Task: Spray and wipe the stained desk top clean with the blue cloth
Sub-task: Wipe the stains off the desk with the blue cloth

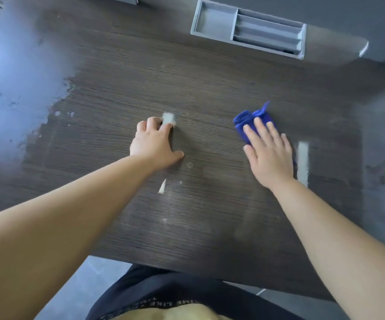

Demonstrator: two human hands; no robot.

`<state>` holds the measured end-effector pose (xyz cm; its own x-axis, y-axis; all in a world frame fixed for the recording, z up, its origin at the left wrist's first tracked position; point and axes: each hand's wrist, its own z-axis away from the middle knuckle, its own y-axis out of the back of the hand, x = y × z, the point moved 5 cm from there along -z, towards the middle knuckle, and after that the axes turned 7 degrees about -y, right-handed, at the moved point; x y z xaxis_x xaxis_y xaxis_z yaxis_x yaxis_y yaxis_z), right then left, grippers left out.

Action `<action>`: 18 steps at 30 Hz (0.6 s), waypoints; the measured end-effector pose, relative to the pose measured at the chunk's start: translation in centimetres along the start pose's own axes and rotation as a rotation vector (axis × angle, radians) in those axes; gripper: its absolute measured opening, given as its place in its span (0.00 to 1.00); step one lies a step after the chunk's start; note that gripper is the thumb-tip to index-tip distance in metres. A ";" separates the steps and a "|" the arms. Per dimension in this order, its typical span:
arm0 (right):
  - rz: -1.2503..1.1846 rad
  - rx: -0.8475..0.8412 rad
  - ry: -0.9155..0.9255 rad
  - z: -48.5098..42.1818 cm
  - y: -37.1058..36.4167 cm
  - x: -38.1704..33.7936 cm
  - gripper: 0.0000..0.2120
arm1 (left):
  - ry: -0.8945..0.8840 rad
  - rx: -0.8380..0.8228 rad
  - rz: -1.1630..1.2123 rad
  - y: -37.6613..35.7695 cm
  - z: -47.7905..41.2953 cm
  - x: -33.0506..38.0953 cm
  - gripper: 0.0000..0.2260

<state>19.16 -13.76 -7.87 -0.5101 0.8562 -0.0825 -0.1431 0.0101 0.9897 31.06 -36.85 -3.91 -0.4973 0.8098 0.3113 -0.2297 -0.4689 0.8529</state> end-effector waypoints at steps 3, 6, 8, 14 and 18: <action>-0.082 0.045 -0.419 -0.7 0.0 -2.0 0.24 | -0.005 0.087 0.068 0.0 1.4 -0.6 0.24; -0.116 0.105 -0.290 1.4 -1.0 -9.9 0.26 | 0.010 0.129 0.098 -0.8 3.7 -1.6 0.23; -0.060 0.112 0.034 5.2 -1.7 -14.3 0.26 | 0.038 0.152 0.105 -1.3 5.6 -2.8 0.23; 0.087 0.074 0.428 7.6 -1.6 -7.3 0.23 | -0.042 0.092 -0.014 -3.3 10.2 -4.5 0.24; -0.089 0.054 -0.336 4.6 -1.1 -6.8 0.24 | -0.068 0.075 -0.034 -4.5 12.2 -4.8 0.25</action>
<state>26.70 -17.18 -7.86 -0.1887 0.9728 -0.1341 -0.1247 0.1117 0.9859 44.66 -34.38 -4.14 -0.4313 0.8482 0.3074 -0.1811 -0.4152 0.8915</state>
